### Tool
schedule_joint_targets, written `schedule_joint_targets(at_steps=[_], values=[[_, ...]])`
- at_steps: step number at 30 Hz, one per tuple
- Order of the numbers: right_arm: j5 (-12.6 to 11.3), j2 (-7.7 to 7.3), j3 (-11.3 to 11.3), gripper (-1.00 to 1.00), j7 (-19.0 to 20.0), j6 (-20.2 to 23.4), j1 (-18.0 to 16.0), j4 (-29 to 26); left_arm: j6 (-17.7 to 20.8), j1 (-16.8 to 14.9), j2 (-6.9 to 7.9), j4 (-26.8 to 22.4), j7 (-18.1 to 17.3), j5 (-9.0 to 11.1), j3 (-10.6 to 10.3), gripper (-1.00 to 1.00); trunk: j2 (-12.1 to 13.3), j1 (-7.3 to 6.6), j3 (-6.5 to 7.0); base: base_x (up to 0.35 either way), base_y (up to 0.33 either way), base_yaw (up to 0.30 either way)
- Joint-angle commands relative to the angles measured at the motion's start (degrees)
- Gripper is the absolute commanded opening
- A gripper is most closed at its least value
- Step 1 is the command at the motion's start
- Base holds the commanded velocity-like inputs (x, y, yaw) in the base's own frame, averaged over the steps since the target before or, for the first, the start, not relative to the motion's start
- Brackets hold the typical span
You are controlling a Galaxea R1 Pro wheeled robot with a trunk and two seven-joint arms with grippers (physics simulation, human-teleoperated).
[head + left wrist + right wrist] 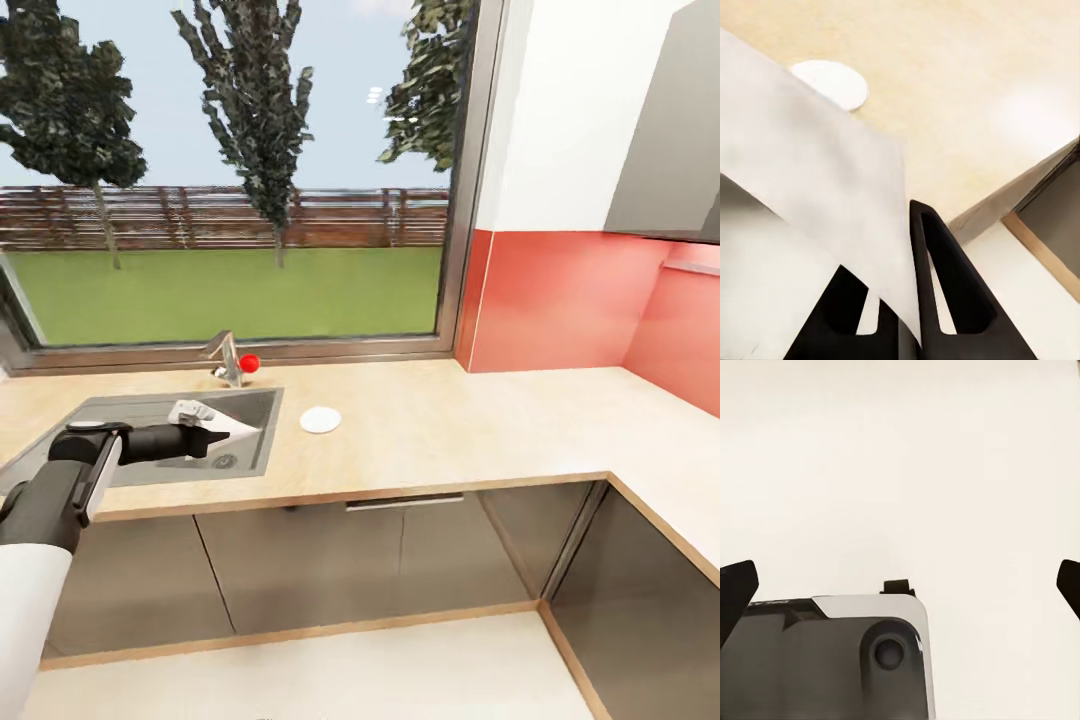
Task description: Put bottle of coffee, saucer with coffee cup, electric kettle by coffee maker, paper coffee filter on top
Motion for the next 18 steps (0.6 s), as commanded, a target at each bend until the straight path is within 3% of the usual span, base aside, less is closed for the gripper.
schedule_joint_targets(at_steps=[1,18], values=[[-0.53,-0.01,0.05,1.00,-0.01,-0.19,-0.03,0.01,0.07,-0.10,-0.04,-0.03,-0.58,-0.63,0.12,-1.00,-0.13,0.04,-0.13,-0.006,0.000,0.271],[-0.54,-0.01,0.01,1.00,-0.01,-0.19,-0.03,-0.02,0.07,-0.07,0.05,-1.24,-0.63,-0.62,0.32,-1.00,-0.13,0.04,-0.13,-0.001,0.000,0.271]])
